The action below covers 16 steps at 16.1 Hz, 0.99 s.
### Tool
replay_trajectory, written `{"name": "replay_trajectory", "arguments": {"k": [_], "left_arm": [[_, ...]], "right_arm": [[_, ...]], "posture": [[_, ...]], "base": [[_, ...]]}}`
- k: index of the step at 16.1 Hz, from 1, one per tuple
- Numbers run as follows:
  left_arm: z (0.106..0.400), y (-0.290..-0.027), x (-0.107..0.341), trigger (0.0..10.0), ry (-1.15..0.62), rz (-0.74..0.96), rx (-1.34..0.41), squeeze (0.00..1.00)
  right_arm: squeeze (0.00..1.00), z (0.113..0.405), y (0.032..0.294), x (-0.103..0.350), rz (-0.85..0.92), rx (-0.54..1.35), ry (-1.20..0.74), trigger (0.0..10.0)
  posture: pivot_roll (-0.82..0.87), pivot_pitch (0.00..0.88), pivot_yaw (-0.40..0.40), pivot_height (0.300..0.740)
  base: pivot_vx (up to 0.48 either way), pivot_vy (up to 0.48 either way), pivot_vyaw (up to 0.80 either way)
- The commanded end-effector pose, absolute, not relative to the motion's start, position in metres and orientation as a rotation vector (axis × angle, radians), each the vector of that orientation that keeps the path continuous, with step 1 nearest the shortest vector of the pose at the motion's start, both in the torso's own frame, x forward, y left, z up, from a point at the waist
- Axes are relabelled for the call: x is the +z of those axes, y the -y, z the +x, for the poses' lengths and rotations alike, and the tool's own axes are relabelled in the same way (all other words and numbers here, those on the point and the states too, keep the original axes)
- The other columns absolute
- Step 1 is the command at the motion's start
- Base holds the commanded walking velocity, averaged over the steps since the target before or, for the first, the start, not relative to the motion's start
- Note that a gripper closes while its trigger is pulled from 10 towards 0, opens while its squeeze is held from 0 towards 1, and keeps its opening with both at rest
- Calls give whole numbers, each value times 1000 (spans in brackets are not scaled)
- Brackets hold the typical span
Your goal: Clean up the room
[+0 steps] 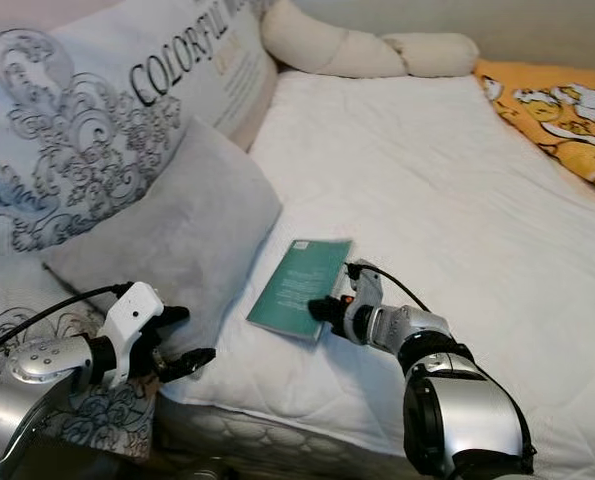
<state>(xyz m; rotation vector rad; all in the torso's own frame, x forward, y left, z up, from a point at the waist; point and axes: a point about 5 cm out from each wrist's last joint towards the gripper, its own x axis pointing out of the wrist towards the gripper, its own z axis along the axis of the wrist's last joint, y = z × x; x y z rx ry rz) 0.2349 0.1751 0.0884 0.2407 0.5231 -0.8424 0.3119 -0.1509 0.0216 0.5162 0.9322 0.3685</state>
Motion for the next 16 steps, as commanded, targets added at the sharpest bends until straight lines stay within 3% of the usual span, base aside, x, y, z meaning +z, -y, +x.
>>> {"name": "replay_trajectory", "arguments": {"k": [1, 4, 8, 11, 14, 15, 16], "left_arm": [[233, -175, 90, 10000, -529, 259, -855, 263], [232, -171, 90, 10000, -530, 255, -856, 259], [240, -163, 87, 10000, -507, 244, -864, 259], [245, -157, 87, 10000, -489, 239, -873, 259], [248, -154, 87, 10000, -485, 238, -887, 263], [249, -154, 86, 10000, -492, 239, -895, 263], [249, -153, 86, 10000, -494, 240, -898, 263]], "right_arm": [[1000, 308, 156, 17, 465, 336, -965, 10000], [1000, 311, 176, 16, 432, 221, -882, 10000], [1000, 315, 191, 22, 331, 270, -827, 10000], [1000, 315, 203, 30, 99, 446, -817, 10000], [1000, 320, 195, 47, 121, 699, -742, 10000], [1000, 315, 182, 51, 105, 900, -757, 10000], [1000, 314, 178, 51, 97, 939, -766, 10000]], "posture": [[240, 0, 43, 740], [220, 0, 44, 740], [181, 0, 45, 740], [164, 0, 43, 740], [150, 0, 44, 740], [146, 0, 47, 740], [146, 0, 47, 740]], "base": [[0, 0, 0], [0, 0, 0], [0, 0, 0], [0, 0, 0], [0, 0, 0], [0, 0, 0], [0, 0, 0]]}}
